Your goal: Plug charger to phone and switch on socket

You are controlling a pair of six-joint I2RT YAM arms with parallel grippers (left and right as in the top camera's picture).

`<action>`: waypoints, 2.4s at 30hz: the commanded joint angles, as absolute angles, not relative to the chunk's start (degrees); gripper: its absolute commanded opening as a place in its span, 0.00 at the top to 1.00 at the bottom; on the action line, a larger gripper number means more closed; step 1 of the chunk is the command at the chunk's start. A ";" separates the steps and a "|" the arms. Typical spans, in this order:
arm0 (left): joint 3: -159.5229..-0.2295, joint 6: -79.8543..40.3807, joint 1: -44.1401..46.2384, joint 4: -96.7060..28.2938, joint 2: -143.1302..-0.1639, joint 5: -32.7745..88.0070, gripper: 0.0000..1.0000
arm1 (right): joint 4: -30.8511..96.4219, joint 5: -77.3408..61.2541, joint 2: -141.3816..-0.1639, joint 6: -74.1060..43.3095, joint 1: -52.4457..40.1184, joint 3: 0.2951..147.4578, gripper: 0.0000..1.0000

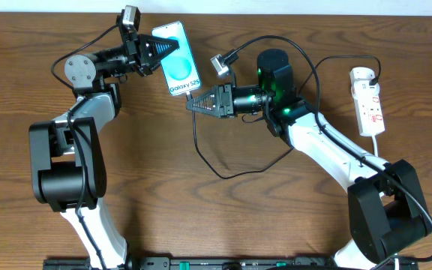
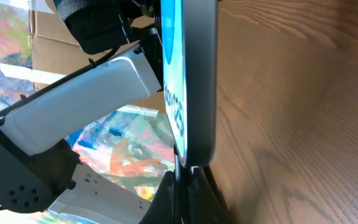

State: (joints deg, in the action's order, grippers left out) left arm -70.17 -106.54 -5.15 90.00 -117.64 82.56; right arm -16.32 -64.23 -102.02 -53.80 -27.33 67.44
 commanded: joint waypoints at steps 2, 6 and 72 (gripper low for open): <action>-71.05 -106.89 -5.37 90.91 -116.90 81.62 0.93 | -16.51 -63.11 -102.67 -53.56 -27.53 68.07 0.99; -71.07 -107.04 -5.26 90.94 -116.90 81.62 0.93 | -16.51 -62.94 -102.67 -53.56 -27.53 68.07 0.99; -71.05 -103.85 -3.51 90.94 -116.90 90.00 0.93 | -16.97 -62.50 -102.67 -53.95 -26.33 68.07 0.99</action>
